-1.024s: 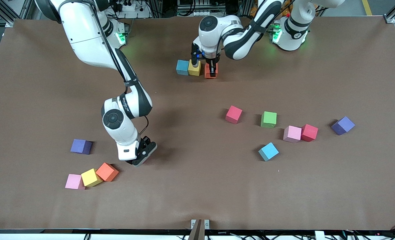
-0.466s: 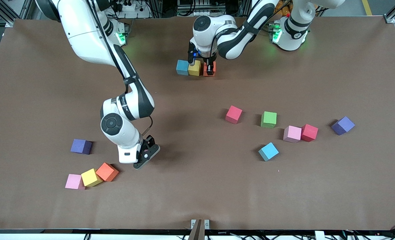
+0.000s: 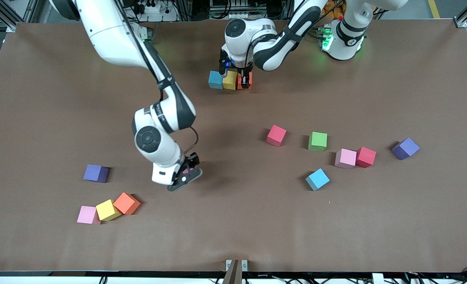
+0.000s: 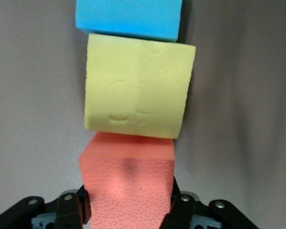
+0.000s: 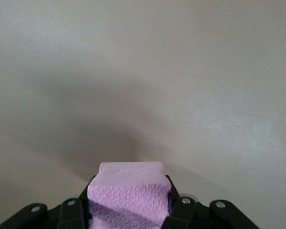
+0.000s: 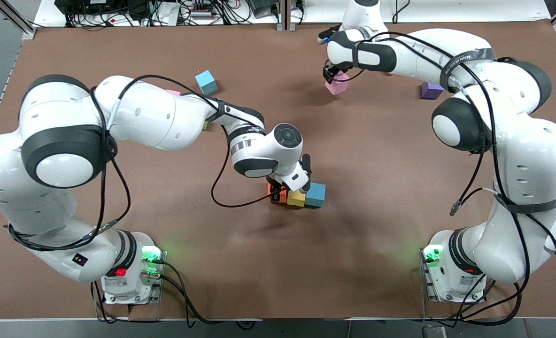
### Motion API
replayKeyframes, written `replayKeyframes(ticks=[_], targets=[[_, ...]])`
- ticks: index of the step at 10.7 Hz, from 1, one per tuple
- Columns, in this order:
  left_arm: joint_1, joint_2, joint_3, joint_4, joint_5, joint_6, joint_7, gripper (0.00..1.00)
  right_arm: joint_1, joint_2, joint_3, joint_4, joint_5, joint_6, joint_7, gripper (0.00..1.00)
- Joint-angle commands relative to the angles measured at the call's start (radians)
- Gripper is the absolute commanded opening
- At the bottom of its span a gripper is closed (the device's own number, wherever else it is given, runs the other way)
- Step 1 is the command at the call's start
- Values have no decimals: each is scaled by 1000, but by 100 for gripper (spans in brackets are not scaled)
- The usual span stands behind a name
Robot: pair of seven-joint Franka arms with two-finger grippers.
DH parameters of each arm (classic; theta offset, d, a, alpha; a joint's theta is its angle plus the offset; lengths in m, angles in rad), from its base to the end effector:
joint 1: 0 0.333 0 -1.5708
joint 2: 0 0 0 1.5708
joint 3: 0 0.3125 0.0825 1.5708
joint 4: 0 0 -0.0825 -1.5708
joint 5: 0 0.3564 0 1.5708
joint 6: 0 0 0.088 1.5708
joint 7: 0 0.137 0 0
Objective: Form number 2 with 11 blocks
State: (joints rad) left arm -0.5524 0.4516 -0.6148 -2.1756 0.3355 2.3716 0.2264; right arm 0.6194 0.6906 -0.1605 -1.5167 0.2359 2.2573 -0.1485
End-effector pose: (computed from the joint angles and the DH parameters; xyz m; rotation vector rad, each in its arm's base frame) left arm 0.2056 -0.4801 0.1948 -2.1353 2.2584 0.2301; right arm 0.6095 0.3328 0.2482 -2.9507 -0.7573 -0.0727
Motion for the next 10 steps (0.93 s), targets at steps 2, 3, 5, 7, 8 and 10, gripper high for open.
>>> replayKeyframes(ticks=[2,3,5,7,8,10], targets=[[-18,29,9,25,36,-20,-36,5,45,-88,-10,-74,13,-19,139,25],[-24,32,9,25,36,-20,-38,11,69,-109,-23,-94,13,-19,167,25],[-40,38,9,22,36,-23,-87,99,108,-163,-39,-146,13,-19,237,25],[-41,35,7,33,106,-23,-104,100,152,-200,-42,-187,10,-18,353,25],[-38,26,7,33,108,-25,-114,100,178,-209,-57,-191,8,-19,398,25],[-17,-37,4,31,112,-67,-131,100,262,-223,-121,-215,8,-30,466,24]])
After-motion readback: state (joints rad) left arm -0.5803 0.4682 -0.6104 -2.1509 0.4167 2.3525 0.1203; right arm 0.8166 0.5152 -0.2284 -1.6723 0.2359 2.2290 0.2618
